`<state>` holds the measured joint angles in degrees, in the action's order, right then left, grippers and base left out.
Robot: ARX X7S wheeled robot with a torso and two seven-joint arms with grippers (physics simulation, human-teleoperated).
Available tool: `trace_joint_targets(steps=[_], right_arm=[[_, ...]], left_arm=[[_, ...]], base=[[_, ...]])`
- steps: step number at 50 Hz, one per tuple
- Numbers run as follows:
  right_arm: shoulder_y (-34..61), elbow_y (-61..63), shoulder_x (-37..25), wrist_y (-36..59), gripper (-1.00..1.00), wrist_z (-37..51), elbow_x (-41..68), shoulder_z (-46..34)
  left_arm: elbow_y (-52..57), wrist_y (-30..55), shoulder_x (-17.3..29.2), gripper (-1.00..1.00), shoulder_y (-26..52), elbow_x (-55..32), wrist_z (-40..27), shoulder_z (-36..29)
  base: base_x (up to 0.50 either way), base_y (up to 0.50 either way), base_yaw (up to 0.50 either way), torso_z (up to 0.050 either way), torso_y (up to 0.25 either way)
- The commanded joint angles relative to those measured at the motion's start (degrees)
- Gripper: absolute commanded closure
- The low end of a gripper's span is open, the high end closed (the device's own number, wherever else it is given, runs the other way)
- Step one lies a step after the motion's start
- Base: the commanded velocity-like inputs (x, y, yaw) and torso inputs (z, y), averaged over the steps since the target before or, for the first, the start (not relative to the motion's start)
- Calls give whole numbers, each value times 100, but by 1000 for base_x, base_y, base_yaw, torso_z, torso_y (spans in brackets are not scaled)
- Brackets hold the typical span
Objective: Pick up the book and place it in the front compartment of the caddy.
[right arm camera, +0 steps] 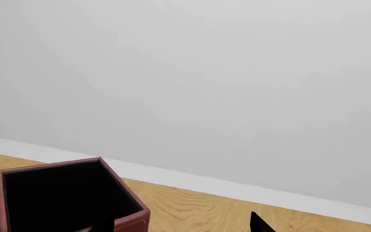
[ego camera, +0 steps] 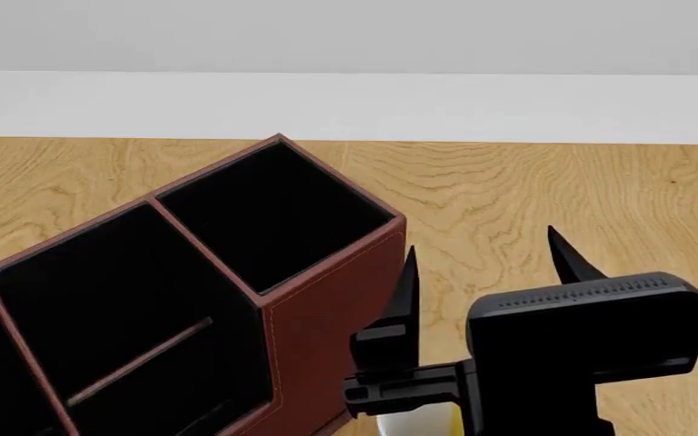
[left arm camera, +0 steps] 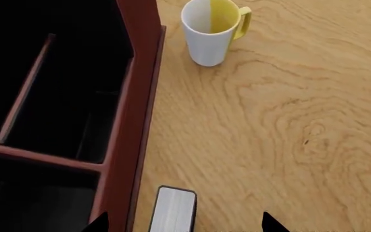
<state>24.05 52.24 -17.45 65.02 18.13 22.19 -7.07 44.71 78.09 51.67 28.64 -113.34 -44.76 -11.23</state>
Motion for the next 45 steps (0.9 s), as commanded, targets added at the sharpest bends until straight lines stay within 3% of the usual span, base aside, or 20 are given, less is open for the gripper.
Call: trace_joint_targets(steps=[1, 45], right_arm=[[15, -13, -16, 2, -100, 29, 39, -3], [-171, -49, -113, -209, -100, 129, 126, 2]], left_arm=[[-167, 131, -122, -100, 27, 273, 139, -144], [-385, 268, -379, -100, -392, 1567, 1047, -296]], base=[[0, 0, 0, 0, 0], [0, 0, 0, 0, 0]])
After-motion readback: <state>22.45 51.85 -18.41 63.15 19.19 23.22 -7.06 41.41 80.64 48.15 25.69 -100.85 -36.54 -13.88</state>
